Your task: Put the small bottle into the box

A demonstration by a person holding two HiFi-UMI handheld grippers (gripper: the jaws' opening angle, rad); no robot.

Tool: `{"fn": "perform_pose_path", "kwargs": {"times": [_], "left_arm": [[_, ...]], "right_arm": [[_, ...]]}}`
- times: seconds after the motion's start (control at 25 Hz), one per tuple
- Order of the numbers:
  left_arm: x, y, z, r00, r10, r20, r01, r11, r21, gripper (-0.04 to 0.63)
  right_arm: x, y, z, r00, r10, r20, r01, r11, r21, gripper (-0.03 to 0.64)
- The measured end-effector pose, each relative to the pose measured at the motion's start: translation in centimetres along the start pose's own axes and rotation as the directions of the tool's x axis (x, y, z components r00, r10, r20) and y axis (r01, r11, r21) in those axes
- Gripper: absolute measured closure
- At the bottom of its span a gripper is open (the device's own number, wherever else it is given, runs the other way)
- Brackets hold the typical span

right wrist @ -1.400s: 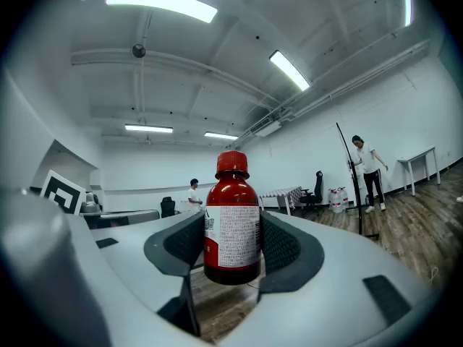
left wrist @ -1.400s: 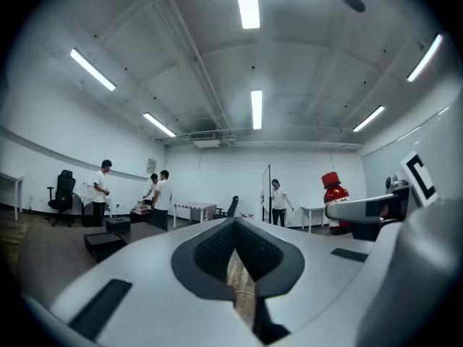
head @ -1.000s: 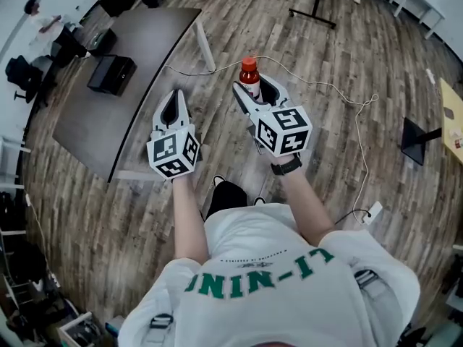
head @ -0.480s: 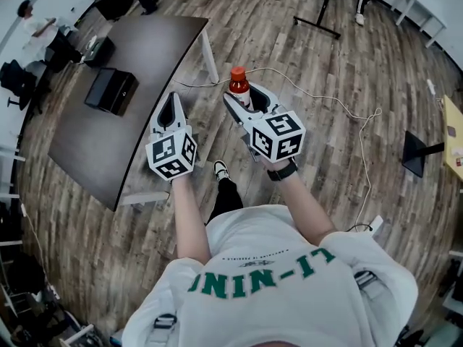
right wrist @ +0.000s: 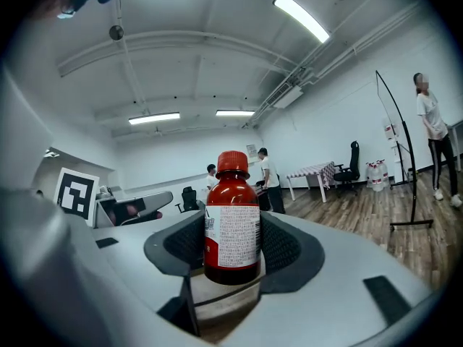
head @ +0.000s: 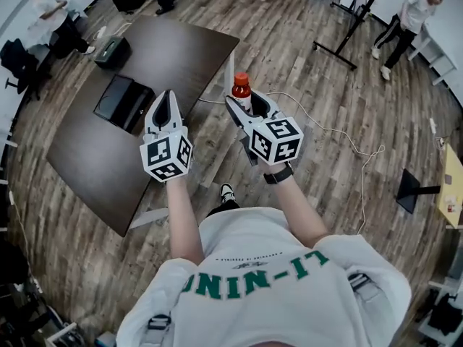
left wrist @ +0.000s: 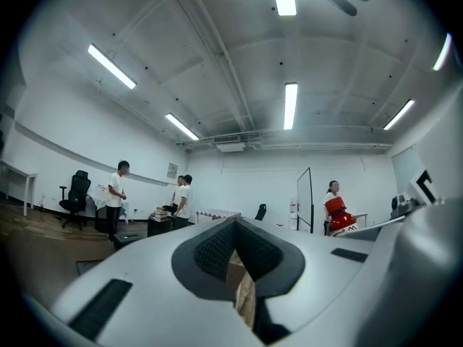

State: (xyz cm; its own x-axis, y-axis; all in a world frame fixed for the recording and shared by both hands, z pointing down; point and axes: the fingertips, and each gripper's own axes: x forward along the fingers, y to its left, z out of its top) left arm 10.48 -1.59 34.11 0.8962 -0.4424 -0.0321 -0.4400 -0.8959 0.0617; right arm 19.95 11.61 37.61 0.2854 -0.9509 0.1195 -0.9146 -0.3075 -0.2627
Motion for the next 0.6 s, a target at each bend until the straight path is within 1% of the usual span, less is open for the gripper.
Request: {"fn": "perform_pose_path", "kwargs": {"times": [0.12,0.28,0.4,0.6], "left_arm": [[3.5,5.3,0.8,0.999,0.038,0.009,-0.038,0.999,-0.005,0.584],[6.8,12.0,0.3,0.995,0.103,-0.010,-0.103,0.995,-0.007,0.584],[7.8,16.6,-0.4,0.986,0.166,-0.027,-0.167,0.986,-0.019,0.584],[7.7,23.2,-1.0,0.963,0.265,-0.036,-0.267,0.963,-0.036,0.584]], "right_arm": [[6.3,1.2,1.0,0.999,0.035,-0.005,-0.035,0.999,-0.012,0.385],[13.9,3.3,1.3,0.995,0.096,-0.024,-0.097,0.995,-0.027,0.385],[18.8,5.4,0.8,0.986,0.156,-0.063,-0.158,0.987,-0.034,0.385],[25.3,9.0,0.2,0.960,0.256,-0.112,-0.262,0.964,-0.040,0.385]]}}
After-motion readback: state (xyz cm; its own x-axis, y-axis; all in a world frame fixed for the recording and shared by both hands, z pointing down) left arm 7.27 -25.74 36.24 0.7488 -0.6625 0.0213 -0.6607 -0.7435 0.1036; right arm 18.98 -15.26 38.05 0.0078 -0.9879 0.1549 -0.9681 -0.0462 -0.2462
